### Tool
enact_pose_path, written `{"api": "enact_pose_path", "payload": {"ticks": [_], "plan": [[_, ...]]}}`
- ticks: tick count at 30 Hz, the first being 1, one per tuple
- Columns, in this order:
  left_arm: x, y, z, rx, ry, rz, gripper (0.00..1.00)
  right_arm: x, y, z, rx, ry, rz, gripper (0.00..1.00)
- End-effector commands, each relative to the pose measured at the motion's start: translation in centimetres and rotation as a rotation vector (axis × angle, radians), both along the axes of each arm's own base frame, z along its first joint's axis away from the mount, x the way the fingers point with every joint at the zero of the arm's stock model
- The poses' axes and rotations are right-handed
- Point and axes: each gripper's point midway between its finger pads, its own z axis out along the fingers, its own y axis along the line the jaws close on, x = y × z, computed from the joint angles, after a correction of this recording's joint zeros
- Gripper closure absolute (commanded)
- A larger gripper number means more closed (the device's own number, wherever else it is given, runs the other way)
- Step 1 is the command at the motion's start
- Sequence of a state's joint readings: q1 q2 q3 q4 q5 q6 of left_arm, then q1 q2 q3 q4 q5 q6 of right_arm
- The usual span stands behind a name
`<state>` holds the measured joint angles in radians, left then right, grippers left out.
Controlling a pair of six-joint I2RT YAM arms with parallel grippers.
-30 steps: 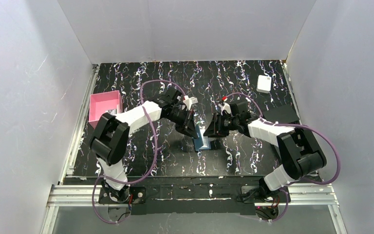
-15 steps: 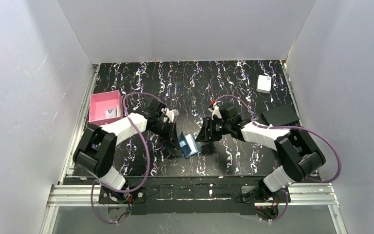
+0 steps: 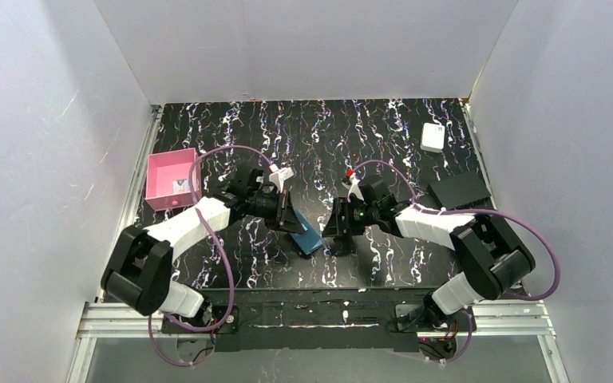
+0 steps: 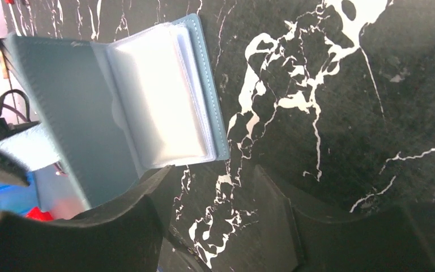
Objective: Put the credit cards into the card holder
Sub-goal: Turn over the card holder at the center of the board.
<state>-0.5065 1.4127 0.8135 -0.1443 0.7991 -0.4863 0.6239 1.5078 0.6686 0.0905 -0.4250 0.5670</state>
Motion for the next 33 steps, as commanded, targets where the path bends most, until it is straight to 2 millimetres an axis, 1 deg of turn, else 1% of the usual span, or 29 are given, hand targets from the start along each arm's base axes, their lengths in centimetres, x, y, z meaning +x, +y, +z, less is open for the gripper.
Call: {"api": "enact_pose_path", "payload": {"ticks": [1, 3, 6, 10, 13, 17, 20, 23, 26, 29, 33], "plan": [[0.7, -0.7, -0.9, 0.001, 0.036, 0.029, 1.0, -0.1, 0.0, 1.5, 0.027, -0.063, 0.015, 0.45], [0.4, -0.3, -0.8, 0.01, 0.022, 0.038, 1.0, -0.6, 0.6, 1.7, 0.056, -0.056, 0.032, 0.49], [-0.3, 0.7, -1.0, 0.041, -0.003, 0.06, 1.0, -1.5, 1.9, 1.6, 0.072, -0.05, 0.062, 0.51], [-1.4, 2.4, -2.8, 0.151, 0.047, 0.093, 1.0, -2.0, 2.8, 1.2, 0.072, -0.041, 0.076, 0.51], [-2.2, 3.8, -4.5, 0.212, 0.084, 0.158, 1.0, -1.6, 2.8, 1.0, 0.063, -0.046, 0.055, 0.51], [-3.4, 6.4, -7.0, 0.365, 0.146, 0.246, 1.0, -1.3, 2.7, 0.8, 0.053, -0.045, 0.032, 0.5], [-4.9, 8.3, -8.8, 0.489, 0.234, 0.283, 1.0, -1.1, 2.7, 0.8, 0.049, -0.049, 0.023, 0.46], [-5.9, 9.2, -9.9, 0.542, 0.283, 0.295, 1.0, -0.9, 2.7, 0.7, 0.04, -0.053, 0.026, 0.4], [-6.4, 9.9, -10.7, 0.582, 0.303, 0.302, 1.0, -0.8, 3.0, 0.5, 0.042, -0.046, 0.042, 0.37], [-6.9, 10.5, -11.4, 0.618, 0.318, 0.303, 1.0, -0.6, 3.4, 0.3, 0.036, -0.045, 0.059, 0.35], [-7.2, 11.4, -12.0, 0.667, 0.32, 0.299, 1.0, -0.5, 3.8, -0.1, 0.04, -0.037, 0.081, 0.37]]}}
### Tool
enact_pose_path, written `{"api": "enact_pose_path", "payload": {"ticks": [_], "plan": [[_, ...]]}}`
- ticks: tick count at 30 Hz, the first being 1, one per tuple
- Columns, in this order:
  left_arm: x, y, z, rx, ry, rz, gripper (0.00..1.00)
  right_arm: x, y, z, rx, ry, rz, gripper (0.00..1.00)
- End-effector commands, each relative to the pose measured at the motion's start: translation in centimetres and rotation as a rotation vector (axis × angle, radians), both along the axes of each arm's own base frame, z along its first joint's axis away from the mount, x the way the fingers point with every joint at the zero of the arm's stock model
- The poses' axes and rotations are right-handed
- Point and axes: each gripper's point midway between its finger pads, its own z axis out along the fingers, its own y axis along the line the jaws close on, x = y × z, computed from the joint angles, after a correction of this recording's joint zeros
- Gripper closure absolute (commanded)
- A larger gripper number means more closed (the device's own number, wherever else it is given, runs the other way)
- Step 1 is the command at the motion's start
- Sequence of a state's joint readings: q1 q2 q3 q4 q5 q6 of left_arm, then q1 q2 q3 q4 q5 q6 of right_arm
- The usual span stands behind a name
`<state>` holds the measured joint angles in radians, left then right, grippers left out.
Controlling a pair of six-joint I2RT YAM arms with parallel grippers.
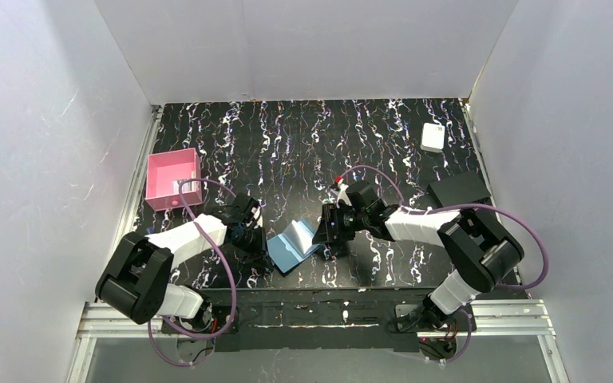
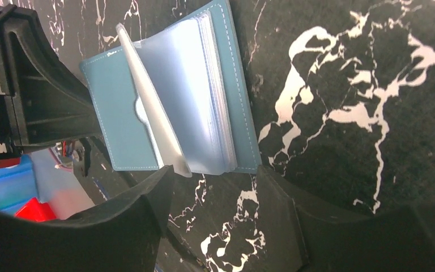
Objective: Put the credit cards into the card holder
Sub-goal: Turn over the card holder at the center of the board.
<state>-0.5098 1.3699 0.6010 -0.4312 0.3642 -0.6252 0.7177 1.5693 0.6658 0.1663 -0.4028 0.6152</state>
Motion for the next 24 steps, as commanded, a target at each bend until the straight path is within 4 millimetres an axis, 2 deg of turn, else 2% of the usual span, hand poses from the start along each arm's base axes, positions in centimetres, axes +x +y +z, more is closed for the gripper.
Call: {"api": "enact_pose_path", "payload": {"ticks": [1, 5, 9, 12, 18, 24], "plan": [[-1.4, 2.1, -1.4, 0.114, 0.046, -0.007, 1.0, 1.3, 1.4, 1.0, 0.039, -0.054, 0.037, 0.38], [-1.4, 2.6, -1.9, 0.145, 0.049, 0.0, 1.0, 1.5, 1.5, 1.2, 0.038, -0.066, 0.044, 0.41], [-1.7, 3.1, -2.7, 0.182, 0.076, 0.017, 1.0, 2.8, -0.3, 2.4, 0.03, -0.104, -0.016, 0.33], [-2.0, 3.2, -3.4, 0.196, 0.098, 0.019, 1.0, 2.9, -0.4, 2.5, 0.053, -0.075, -0.009, 0.32], [-2.0, 3.1, -3.9, 0.2, 0.105, 0.013, 1.0, 2.5, 0.3, 1.1, 0.062, -0.001, 0.008, 0.47], [-2.2, 3.2, -4.2, 0.205, 0.106, 0.003, 1.0, 1.8, 1.1, 0.2, 0.125, 0.066, 0.019, 0.56]]}}
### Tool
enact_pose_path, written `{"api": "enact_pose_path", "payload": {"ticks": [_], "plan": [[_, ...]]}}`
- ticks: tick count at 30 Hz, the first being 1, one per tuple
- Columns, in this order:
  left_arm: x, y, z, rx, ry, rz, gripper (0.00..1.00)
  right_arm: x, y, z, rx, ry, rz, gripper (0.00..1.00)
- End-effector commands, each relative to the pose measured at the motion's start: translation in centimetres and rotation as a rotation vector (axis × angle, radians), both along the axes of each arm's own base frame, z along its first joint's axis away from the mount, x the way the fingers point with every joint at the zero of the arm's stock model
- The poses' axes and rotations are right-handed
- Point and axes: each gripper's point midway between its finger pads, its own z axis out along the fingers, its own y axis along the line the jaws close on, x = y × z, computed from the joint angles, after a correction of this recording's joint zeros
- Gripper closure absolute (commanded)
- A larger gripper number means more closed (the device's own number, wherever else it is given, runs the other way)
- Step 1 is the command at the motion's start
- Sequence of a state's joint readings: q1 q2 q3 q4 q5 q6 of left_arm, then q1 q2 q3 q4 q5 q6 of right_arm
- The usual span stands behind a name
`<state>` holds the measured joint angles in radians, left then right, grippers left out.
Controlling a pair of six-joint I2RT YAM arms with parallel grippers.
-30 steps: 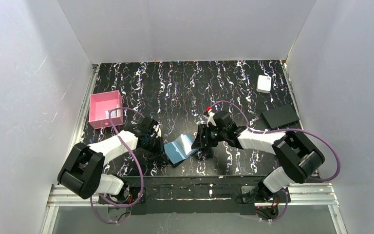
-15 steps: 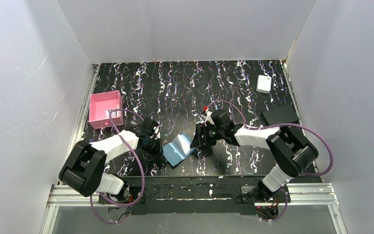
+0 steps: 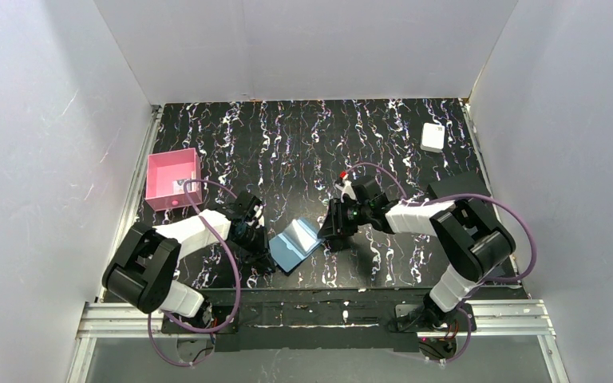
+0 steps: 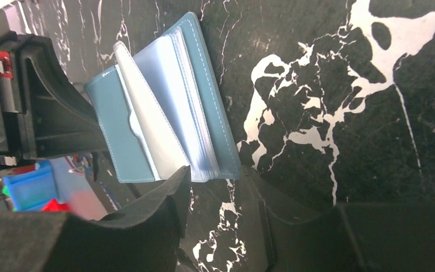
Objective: Put the credit cards into the card holder
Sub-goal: Turn over the card holder at the center of the board.
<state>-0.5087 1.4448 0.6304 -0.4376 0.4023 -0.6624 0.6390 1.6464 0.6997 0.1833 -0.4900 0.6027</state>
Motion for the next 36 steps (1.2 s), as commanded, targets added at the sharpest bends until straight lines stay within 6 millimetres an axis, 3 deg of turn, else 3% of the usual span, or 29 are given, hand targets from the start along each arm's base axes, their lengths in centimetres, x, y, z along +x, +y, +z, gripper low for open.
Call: {"api": "enact_pose_path", "payload": {"ticks": [1, 9, 12, 17, 21, 26, 36], "plan": [[-2.1, 3.8, -3.8, 0.208, 0.03, -0.033, 1.0, -0.1, 1.9, 1.0, 0.118, 0.024, 0.028, 0.57], [-1.6, 3.2, -3.6, 0.194, -0.014, -0.065, 1.0, -1.6, 4.3, 3.6, 0.322, 0.065, 0.049, 0.74], [-1.2, 2.9, -3.5, 0.198, -0.022, -0.077, 1.0, -2.0, 4.8, 4.6, 0.341, 0.045, 0.064, 0.74], [-1.0, 2.4, -3.6, 0.207, -0.025, -0.099, 1.0, -1.5, 4.2, 4.0, 0.245, 0.007, 0.043, 0.61], [-0.7, 2.2, -3.6, 0.212, -0.033, -0.107, 1.0, -1.0, 2.9, 4.1, 0.15, -0.071, 0.039, 0.59], [-0.9, 2.1, -3.9, 0.22, -0.025, -0.115, 1.0, 0.9, 1.2, 4.1, 0.074, -0.13, -0.014, 0.47], [-1.5, 1.9, -4.0, 0.22, -0.025, -0.127, 1.0, 2.7, 3.1, 3.0, 0.096, -0.124, 0.052, 0.36]]}}
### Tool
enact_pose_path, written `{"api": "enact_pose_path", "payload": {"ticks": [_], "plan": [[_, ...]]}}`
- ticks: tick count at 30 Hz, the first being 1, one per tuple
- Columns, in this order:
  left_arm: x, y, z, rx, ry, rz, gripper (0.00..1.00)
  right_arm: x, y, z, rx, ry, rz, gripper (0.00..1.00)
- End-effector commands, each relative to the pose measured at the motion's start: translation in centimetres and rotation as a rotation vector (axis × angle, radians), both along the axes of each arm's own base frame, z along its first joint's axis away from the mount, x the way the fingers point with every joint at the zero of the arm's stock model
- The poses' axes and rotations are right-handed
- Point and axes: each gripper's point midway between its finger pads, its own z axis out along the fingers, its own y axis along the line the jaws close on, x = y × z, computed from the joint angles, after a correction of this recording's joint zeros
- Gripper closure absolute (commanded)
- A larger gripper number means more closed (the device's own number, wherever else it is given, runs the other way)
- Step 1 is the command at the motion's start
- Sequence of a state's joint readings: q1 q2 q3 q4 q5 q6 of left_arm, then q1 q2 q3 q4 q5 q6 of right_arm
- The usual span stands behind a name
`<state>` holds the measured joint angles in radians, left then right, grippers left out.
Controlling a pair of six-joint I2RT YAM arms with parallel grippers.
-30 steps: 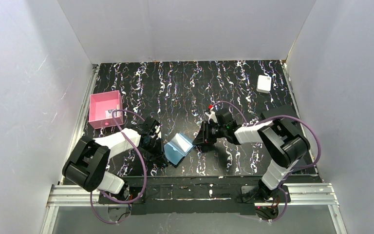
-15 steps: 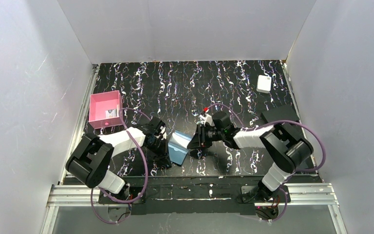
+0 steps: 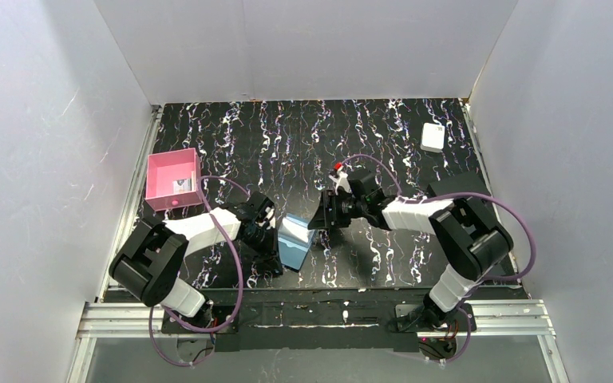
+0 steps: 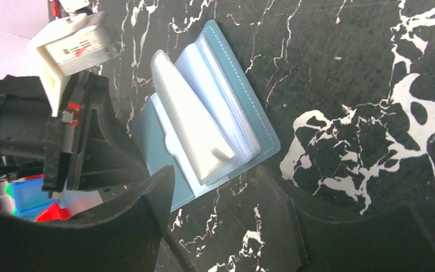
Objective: Put the credit cards into the card holder
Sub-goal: Turn over the card holder at the center of the board.
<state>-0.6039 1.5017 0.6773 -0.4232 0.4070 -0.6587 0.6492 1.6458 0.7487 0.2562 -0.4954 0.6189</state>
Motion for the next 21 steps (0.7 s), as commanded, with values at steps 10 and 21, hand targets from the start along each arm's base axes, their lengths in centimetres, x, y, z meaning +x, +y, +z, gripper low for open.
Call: {"api": "enact_pose_path", "payload": {"ticks": [10, 21], "plan": [[-1.0, 3.7, -4.1, 0.224, -0.033, -0.035, 1.0, 1.9, 1.6, -0.6, 0.001, -0.048, 0.044, 0.35], [-1.4, 4.0, -4.3, 0.233, -0.032, -0.043, 1.0, 2.8, 1.2, 0.2, -0.059, -0.117, 0.06, 0.34]]}}
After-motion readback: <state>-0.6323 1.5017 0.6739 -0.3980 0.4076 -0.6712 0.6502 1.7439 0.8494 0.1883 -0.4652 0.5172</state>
